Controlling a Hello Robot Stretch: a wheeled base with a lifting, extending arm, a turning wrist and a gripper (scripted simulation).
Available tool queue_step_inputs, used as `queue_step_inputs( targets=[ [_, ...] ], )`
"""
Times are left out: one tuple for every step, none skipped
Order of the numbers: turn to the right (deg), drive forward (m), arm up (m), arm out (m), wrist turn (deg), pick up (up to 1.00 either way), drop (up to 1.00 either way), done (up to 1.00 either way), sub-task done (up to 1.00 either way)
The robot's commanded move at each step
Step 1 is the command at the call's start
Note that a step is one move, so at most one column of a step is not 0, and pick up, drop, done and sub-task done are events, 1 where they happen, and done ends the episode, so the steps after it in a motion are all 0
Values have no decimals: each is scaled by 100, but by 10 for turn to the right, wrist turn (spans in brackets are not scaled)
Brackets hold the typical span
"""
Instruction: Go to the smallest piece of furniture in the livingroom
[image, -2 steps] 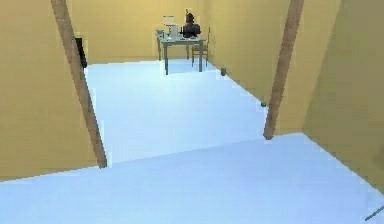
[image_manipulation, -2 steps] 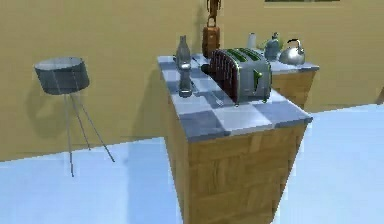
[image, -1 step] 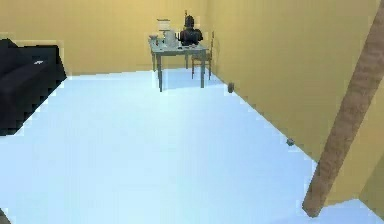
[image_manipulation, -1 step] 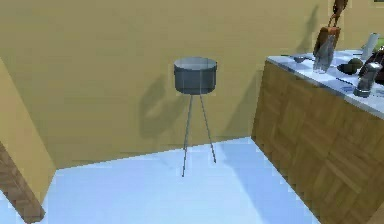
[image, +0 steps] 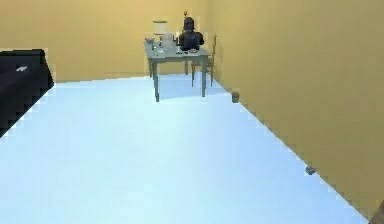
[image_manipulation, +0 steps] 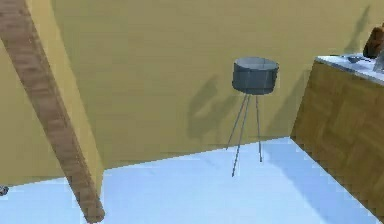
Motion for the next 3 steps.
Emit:
queue_step_inputs(
  targets=[
    [-300,0,0,0,0,0,0,0,0],
    [0,65,0,0,0,0,0,0,0],
    [-180,0,0,0,0,0,0,0,0]
  ],
)
